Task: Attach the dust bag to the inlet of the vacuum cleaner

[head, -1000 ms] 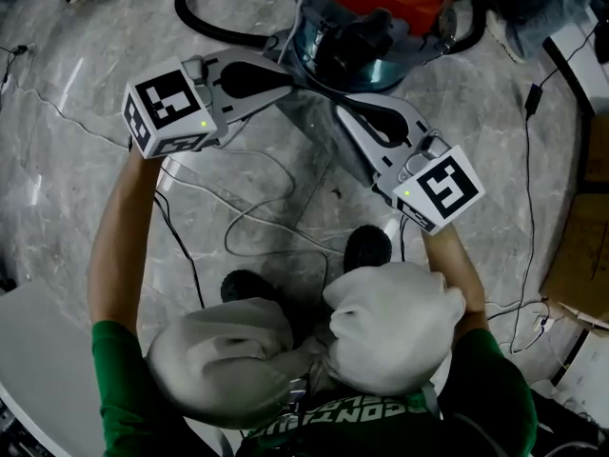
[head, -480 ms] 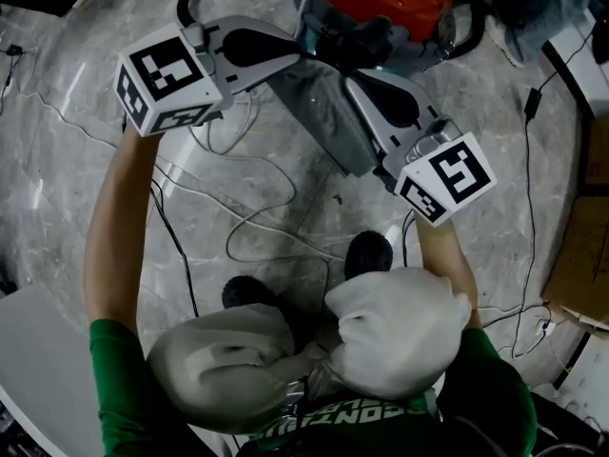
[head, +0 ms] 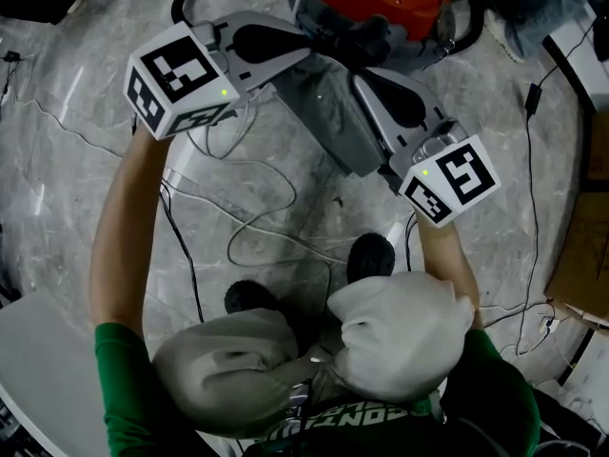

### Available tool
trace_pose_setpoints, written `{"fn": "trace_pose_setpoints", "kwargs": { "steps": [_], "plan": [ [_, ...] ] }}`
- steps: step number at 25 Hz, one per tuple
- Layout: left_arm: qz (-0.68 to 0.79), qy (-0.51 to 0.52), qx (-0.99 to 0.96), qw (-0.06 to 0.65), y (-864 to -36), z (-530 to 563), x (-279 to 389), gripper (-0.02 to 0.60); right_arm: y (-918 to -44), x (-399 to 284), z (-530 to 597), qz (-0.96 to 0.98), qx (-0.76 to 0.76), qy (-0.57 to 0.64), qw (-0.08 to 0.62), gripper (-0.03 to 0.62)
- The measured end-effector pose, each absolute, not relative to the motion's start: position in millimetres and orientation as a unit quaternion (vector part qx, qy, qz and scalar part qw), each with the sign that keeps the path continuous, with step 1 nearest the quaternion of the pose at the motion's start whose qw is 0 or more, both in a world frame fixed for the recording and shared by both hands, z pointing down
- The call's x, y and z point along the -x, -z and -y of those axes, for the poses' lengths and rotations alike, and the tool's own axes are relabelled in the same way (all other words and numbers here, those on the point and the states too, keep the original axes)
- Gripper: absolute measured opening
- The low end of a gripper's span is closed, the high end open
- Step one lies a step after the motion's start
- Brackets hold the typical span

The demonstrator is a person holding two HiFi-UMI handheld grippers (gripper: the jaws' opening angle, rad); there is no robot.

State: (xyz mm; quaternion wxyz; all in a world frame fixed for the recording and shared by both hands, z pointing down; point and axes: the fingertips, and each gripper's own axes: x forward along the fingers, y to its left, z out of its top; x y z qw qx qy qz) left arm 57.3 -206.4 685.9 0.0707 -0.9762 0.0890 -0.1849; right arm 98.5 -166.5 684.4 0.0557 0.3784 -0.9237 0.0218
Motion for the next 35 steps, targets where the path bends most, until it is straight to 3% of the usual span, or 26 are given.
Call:
{"fn": "trace_pose_setpoints", "kwargs": {
  "steps": [35],
  "plan": [
    [-0.116, 0.144, 0.979, 0.086, -683, 236, -87, 0.023, -683, -129, 195, 0.937, -0.341, -0.078, 0.013, 0.026]
  ]
}}
